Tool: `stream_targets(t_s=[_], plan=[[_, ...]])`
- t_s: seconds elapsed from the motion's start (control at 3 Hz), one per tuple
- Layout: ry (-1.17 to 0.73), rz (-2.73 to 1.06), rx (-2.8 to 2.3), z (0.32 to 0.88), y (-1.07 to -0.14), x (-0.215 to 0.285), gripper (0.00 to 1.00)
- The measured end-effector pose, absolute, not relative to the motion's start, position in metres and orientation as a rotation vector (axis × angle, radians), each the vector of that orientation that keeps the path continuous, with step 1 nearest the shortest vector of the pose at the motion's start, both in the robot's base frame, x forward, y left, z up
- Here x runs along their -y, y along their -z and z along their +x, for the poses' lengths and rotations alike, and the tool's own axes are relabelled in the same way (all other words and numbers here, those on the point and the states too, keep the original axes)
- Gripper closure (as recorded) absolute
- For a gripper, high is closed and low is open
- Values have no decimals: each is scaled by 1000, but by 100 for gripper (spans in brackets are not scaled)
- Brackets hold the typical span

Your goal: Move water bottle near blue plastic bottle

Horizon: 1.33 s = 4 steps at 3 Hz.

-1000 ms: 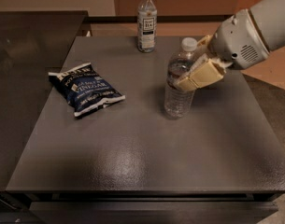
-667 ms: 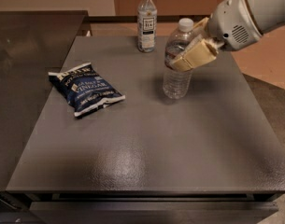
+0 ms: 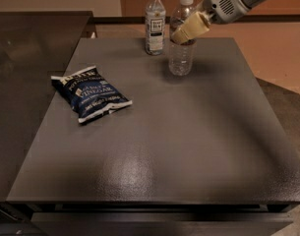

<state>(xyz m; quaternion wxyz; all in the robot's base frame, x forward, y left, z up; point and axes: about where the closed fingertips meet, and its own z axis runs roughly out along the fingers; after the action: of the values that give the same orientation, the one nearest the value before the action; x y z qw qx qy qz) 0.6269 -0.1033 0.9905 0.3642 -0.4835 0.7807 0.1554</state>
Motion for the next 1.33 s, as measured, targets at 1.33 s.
stream_targets(t_s=[1.33], plan=[[-449,-1106,-2096,740,-953,105,83]])
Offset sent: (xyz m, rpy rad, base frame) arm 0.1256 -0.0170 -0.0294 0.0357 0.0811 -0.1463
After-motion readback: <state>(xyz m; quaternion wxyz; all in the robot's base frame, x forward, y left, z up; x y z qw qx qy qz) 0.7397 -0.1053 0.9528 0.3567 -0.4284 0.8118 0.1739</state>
